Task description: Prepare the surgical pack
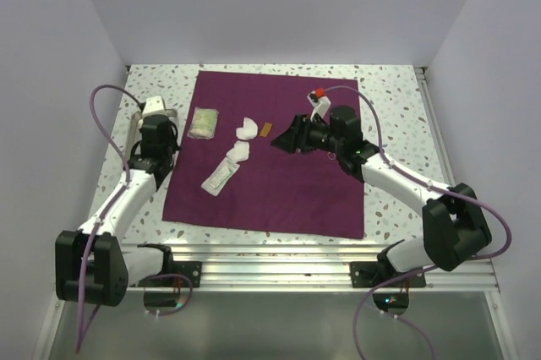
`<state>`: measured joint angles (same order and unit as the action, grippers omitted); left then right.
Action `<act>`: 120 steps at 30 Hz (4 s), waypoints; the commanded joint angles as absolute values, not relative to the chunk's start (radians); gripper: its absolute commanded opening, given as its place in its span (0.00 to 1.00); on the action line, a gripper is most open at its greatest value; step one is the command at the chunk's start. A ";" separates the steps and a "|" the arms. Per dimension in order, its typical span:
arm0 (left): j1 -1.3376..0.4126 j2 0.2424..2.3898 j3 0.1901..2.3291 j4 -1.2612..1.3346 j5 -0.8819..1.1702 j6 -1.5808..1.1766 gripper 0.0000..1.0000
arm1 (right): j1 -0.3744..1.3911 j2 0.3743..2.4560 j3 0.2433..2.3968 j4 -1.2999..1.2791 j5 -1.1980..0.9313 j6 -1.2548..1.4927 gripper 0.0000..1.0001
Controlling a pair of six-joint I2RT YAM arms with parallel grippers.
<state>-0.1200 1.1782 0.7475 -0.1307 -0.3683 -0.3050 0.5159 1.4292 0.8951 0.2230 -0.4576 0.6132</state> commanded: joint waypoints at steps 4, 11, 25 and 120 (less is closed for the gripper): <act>-0.038 1.080 0.617 0.175 -0.215 -0.005 0.00 | 0.512 1.408 0.870 0.239 -0.491 0.607 0.62; 0.095 1.230 0.686 0.153 -0.081 0.116 0.00 | 0.511 1.388 0.876 0.181 -0.463 0.571 0.61; 0.115 1.564 0.802 0.178 -0.075 0.150 0.00 | 0.512 1.411 0.900 0.126 -0.411 0.537 0.60; 0.107 1.078 0.543 0.488 0.241 -0.554 0.75 | 0.301 2.105 1.569 -0.519 0.101 0.018 0.08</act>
<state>0.0967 1.0939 0.5236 0.4549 0.2703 -0.5098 0.3046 2.1258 1.5707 -0.4835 0.0879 -0.0044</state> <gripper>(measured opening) 0.691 0.121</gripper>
